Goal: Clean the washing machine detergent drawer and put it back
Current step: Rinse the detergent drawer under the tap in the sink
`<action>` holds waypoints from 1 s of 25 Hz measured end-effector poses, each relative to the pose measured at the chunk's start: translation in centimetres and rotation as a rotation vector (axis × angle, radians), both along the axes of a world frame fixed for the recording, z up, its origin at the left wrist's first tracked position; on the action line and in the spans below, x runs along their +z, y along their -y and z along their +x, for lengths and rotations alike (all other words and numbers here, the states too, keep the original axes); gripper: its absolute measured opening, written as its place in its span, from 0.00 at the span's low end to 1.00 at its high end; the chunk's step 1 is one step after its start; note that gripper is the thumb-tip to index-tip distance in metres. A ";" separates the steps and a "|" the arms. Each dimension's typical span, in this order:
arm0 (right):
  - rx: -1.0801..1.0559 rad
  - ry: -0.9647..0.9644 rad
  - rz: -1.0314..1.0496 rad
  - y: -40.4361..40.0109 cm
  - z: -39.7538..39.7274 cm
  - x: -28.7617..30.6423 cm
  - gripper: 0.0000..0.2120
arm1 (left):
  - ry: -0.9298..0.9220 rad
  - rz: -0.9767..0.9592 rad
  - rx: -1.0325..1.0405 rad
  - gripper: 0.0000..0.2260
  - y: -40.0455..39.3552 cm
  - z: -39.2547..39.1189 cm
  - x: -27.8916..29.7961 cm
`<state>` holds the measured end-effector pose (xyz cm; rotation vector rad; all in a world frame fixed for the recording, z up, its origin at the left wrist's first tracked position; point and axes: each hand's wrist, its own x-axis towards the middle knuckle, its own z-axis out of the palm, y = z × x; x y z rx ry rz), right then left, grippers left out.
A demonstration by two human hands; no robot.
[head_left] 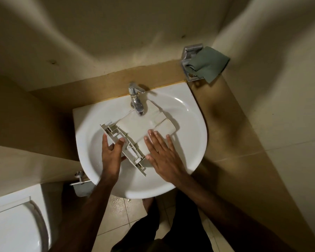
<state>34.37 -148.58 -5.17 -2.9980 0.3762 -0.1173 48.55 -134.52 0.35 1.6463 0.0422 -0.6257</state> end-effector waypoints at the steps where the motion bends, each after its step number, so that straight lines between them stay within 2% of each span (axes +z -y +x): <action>1: 0.006 -0.027 -0.026 1.0 -0.1 0.1 0.31 | -0.004 0.003 -0.009 0.20 0.0 0.0 0.0; 4: -0.224 -0.047 0.096 1.3 -0.1 0.5 0.35 | 0.007 0.018 -0.034 0.20 0.1 0.0 0.0; 7: -0.338 0.023 0.334 -1.4 0.3 0.7 0.32 | 0.013 0.030 -0.046 0.21 -0.2 0.4 -0.6; 10: -0.426 0.028 0.304 0.4 1.9 1.5 0.31 | 0.013 0.052 -0.059 0.23 -0.6 0.7 -0.7; 13: -0.536 -0.075 0.331 1.1 3.4 2.6 0.33 | 0.024 0.057 -0.056 0.20 -0.6 0.5 -0.9; 17: -0.522 -0.135 0.345 0.1 3.2 3.5 0.36 | 0.033 0.054 -0.056 0.22 -0.4 0.4 -0.7; 21: -0.638 -0.159 0.504 0.5 4.5 3.4 0.37 | 0.023 0.063 -0.065 0.38 0.4 -0.2 -0.7; 23: -0.551 -0.156 0.552 -1.7 3.5 3.6 0.36 | 0.033 0.064 -0.045 0.41 0.5 -0.5 -0.8; 25: -0.427 -0.152 0.707 -3.9 1.8 4.9 0.34 | 0.026 0.064 -0.051 0.44 0.4 -0.6 -0.9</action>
